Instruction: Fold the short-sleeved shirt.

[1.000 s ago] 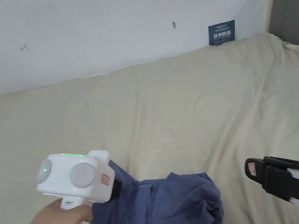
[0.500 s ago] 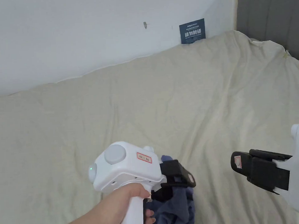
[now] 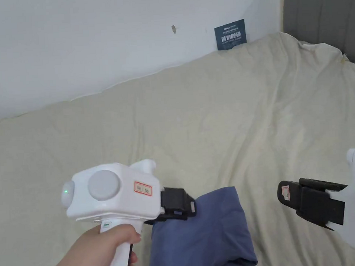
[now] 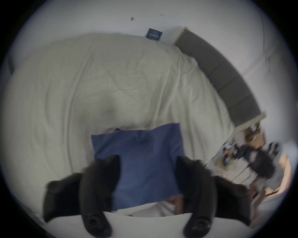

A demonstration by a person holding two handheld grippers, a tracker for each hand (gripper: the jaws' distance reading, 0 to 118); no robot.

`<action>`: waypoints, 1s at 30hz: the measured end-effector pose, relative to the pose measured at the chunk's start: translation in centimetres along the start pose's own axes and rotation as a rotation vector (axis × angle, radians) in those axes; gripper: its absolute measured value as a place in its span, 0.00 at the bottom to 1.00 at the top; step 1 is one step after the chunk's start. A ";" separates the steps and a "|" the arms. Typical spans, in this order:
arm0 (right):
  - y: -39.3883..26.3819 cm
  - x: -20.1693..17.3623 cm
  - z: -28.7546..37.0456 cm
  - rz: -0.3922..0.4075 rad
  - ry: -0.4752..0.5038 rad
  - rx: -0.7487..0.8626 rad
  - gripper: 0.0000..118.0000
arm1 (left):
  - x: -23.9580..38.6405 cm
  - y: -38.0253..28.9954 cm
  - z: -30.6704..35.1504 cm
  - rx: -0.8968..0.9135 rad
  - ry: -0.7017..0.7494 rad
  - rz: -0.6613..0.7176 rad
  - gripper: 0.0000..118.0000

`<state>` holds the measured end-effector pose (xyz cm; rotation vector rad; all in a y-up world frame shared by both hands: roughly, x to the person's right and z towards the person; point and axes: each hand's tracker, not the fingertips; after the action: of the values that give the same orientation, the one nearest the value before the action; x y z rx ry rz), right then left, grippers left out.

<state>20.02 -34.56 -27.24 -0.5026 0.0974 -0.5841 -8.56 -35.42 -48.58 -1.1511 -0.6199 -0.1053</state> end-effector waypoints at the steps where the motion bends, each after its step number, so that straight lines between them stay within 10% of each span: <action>1: 0.0 -0.1 0.1 -0.003 0.001 -0.001 0.01 | 0.6 -0.1 -0.9 -0.026 0.010 -0.023 0.13; 2: -0.1 -0.1 0.1 -0.006 0.003 -0.002 0.01 | 1.1 -0.2 -1.9 -0.058 0.009 -0.017 0.00; 14: 0.1 1.7 1.4 -0.031 -0.042 0.002 0.01 | 9.3 -0.4 -11.4 -0.203 -0.129 -0.035 0.00; 21: 0.7 1.3 1.6 -0.031 -0.044 0.005 0.01 | 6.0 -0.5 -8.1 -0.078 -0.723 0.269 0.00; 30: 4.6 -5.1 4.8 0.082 0.068 0.159 0.01 | -1.9 -7.3 13.7 0.814 -0.163 0.120 0.00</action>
<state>19.17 -26.37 -25.50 -0.3231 0.1343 -0.5236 -18.52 -26.98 -39.96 -0.4038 -0.6464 0.3243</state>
